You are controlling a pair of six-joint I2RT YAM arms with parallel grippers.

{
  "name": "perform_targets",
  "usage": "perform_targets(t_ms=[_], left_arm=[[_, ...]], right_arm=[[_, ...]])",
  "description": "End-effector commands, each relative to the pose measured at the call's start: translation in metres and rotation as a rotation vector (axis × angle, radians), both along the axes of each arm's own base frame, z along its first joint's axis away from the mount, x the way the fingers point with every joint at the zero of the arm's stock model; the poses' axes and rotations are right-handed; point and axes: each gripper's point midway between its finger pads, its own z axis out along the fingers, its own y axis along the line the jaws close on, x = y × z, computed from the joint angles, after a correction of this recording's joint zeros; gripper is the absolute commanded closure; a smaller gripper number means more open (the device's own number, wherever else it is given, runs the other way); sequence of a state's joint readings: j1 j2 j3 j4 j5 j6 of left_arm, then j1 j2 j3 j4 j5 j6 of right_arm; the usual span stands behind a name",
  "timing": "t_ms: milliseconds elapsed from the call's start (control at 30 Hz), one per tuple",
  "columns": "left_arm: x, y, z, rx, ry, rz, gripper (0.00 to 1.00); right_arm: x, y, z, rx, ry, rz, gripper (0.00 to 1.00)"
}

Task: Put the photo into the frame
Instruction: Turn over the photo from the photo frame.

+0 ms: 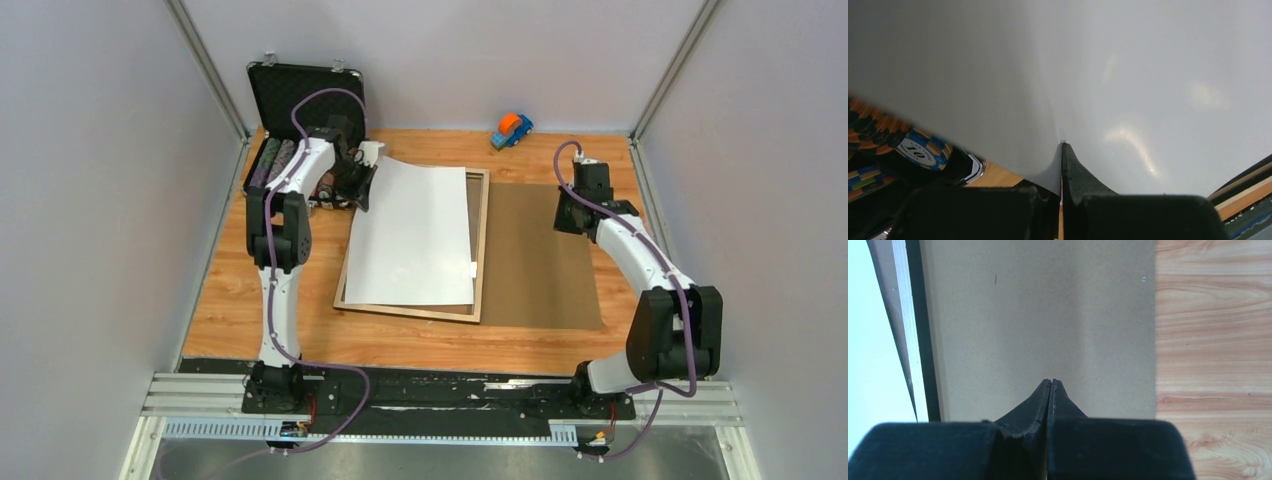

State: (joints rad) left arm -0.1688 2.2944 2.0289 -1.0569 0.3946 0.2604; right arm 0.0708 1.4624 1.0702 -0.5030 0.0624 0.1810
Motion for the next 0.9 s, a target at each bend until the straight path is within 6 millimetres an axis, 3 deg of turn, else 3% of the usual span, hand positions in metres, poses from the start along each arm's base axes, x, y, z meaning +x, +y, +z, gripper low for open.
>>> perform_targets(t_ms=[0, 233, 867], left_arm=[[0.007, -0.015, 0.002, 0.040, -0.051, -0.094, 1.00], [0.017, -0.021, 0.003, 0.075, -0.099, -0.127, 1.00], [0.020, -0.033, -0.006, 0.072, -0.106, -0.123, 1.00]], right_arm=[[0.003, 0.003, 0.022, 0.016, -0.090, 0.019, 1.00], [0.001, 0.005, 0.021, 0.022, -0.101, 0.035, 1.00], [-0.002, 0.005, 0.021, 0.018, -0.111, 0.046, 1.00]])
